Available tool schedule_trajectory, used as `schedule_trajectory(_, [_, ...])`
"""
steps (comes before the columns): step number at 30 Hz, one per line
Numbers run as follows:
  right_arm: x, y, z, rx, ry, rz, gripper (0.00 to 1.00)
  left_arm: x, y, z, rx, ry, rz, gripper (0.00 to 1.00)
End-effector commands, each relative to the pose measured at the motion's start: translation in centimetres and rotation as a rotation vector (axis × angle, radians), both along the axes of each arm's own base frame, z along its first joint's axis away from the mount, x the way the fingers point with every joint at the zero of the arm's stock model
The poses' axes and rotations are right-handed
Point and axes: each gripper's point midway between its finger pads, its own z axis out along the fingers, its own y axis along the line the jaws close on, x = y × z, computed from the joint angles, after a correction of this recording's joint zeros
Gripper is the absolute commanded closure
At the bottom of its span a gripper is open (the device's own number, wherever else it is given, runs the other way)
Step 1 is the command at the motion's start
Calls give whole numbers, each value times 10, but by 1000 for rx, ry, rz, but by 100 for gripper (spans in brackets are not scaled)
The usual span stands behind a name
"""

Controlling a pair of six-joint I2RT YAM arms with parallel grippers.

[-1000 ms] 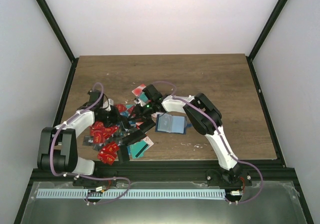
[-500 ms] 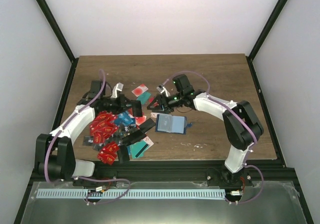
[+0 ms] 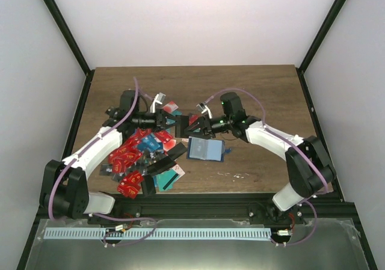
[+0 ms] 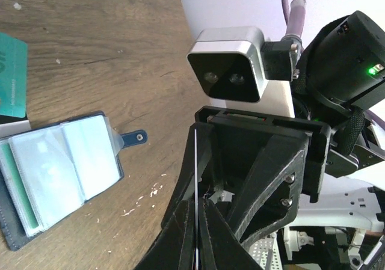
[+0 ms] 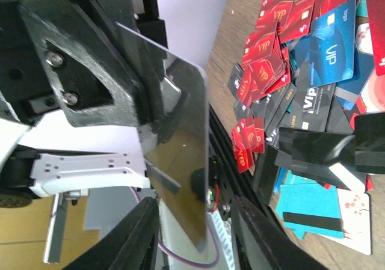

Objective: Put the credit cards into the card holder
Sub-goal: Insert the credit card into the card holder.

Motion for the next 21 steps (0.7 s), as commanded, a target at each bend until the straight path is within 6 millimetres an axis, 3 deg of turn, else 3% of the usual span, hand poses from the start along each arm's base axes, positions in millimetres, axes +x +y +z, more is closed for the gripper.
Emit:
schedule_trajectory(1, [1, -7, 24, 74, -25, -11, 69, -1, -9, 21, -49, -47, -35, 96])
schedule_trajectory(8, [2, -9, 34, 117, -28, -4, 92, -3, -13, 23, -53, -44, -39, 96])
schedule_trajectory(15, [0, -13, 37, 133, -22, -11, 99, -4, -19, 17, -46, -30, -48, 96])
schedule_trajectory(17, [0, -18, 33, 125, -10, -29, 99, -3, -20, 13, -40, -23, -46, 86])
schedule_trajectory(19, [2, -27, 27, 110, 8, -58, 99, -2, -20, 9, -33, -17, -42, 66])
schedule_trajectory(21, [3, -38, 17, 78, 27, -94, 99, 0, -20, 5, -21, -13, -36, 55])
